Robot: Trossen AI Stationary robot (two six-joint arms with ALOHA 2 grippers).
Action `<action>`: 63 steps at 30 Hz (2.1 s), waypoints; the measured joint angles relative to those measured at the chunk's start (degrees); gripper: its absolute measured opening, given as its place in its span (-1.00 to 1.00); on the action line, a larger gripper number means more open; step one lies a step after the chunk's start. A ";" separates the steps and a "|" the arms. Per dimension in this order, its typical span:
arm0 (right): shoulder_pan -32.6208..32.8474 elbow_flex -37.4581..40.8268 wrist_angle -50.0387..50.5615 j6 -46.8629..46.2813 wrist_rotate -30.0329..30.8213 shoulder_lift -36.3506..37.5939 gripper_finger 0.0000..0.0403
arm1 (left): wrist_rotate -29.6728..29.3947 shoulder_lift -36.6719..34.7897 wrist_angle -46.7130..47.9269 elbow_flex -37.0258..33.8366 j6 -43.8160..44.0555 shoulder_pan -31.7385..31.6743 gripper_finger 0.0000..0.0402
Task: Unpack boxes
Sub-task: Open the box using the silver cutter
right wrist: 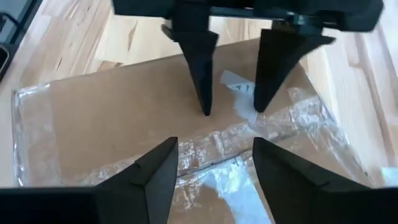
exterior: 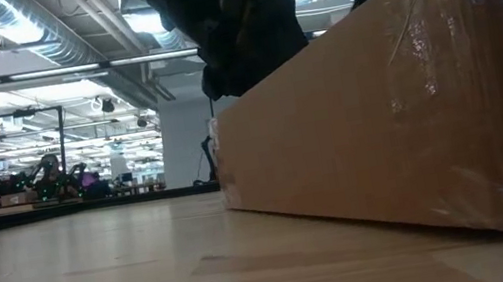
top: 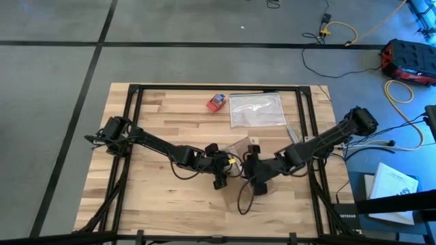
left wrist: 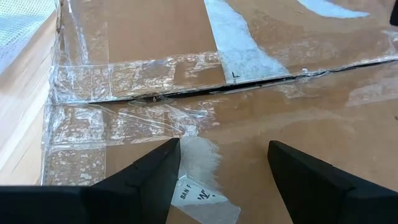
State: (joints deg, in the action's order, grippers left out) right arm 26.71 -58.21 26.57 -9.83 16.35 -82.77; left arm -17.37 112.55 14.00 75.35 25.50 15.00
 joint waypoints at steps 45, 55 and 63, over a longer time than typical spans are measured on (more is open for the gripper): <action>-3.06 -28.11 45.09 -2.63 -6.42 -22.28 -0.10 | -0.06 0.22 -1.29 -0.13 -0.61 0.61 0.16; 2.26 -28.11 39.52 -34.07 -8.36 -22.28 -0.10 | -0.04 0.22 -1.52 -0.13 -1.90 0.42 0.16; 3.94 -28.13 37.16 -39.66 -4.08 -22.77 -0.10 | -0.03 0.22 -1.69 -0.13 -3.87 0.44 0.16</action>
State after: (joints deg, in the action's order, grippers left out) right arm 30.65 -86.35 63.73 -49.49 12.26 -105.55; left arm -17.40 112.77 12.31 75.22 21.63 15.44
